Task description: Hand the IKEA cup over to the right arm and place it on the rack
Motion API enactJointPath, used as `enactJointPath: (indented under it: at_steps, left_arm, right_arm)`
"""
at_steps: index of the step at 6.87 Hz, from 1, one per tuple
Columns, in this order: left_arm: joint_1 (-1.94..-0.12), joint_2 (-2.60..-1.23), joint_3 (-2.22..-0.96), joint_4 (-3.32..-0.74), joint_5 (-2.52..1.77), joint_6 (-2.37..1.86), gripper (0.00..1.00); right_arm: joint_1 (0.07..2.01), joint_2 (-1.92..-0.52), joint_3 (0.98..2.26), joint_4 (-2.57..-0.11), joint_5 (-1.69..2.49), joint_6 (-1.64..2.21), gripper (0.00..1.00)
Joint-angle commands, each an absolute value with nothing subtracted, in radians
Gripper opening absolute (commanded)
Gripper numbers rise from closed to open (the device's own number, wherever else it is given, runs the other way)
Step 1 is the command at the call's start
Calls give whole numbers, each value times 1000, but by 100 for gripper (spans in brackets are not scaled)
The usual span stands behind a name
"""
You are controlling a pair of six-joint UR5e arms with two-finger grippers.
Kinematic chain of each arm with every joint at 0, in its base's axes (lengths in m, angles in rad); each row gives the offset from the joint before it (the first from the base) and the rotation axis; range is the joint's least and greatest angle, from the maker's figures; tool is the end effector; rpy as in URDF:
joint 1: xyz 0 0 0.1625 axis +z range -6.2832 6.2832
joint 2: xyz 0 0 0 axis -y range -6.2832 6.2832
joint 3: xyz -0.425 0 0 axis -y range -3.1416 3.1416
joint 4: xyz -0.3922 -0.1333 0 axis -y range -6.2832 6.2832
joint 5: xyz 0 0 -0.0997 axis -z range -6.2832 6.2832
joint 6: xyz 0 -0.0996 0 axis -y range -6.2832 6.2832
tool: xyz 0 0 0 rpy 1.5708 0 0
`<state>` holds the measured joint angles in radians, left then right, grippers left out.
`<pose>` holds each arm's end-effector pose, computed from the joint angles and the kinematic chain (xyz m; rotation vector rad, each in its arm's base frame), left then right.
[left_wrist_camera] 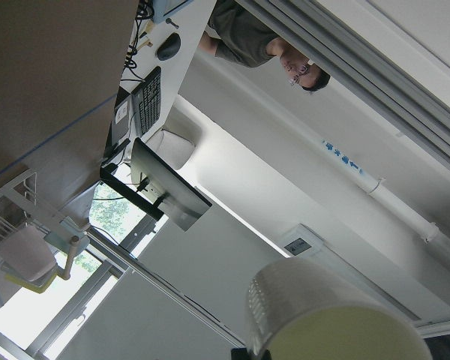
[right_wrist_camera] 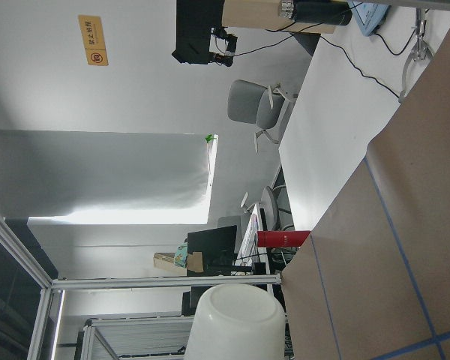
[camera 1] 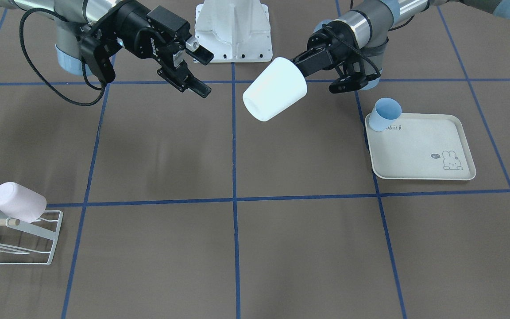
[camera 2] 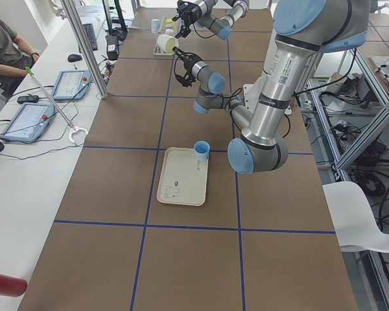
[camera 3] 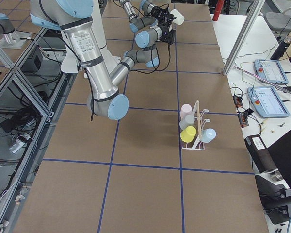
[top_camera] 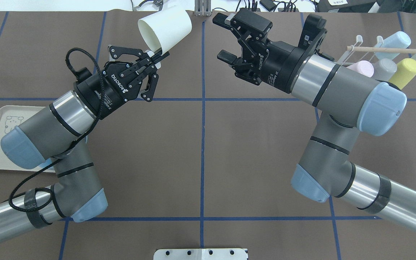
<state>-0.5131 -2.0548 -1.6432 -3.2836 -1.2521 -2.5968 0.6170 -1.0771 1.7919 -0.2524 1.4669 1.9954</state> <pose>0.3890 -0.4080 0.1944 -0.4534 2.4679 -1.1004 -0.3588 -0.4306 0.1463 0.2709 -2.0987 0.7467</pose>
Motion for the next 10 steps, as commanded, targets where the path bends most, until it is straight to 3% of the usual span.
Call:
enactJointPath:
  at_steps: [1, 4, 10]
  left_arm:
    - [-483, -2088, -1637, -3289, -1247, -2592, 0]
    - [-482, -2144, -1569, -3289, -1247, -2588, 0]
    - [-405, -2187, -1571, -3284, -1224, -2547, 0]
  right_arm:
    - [615, -1069, 1778, -252, 1466, 2000, 99]
    - [611, -1060, 1778, -252, 1466, 2002, 99]
    - [607, -1058, 1766, -252, 1466, 2002, 99]
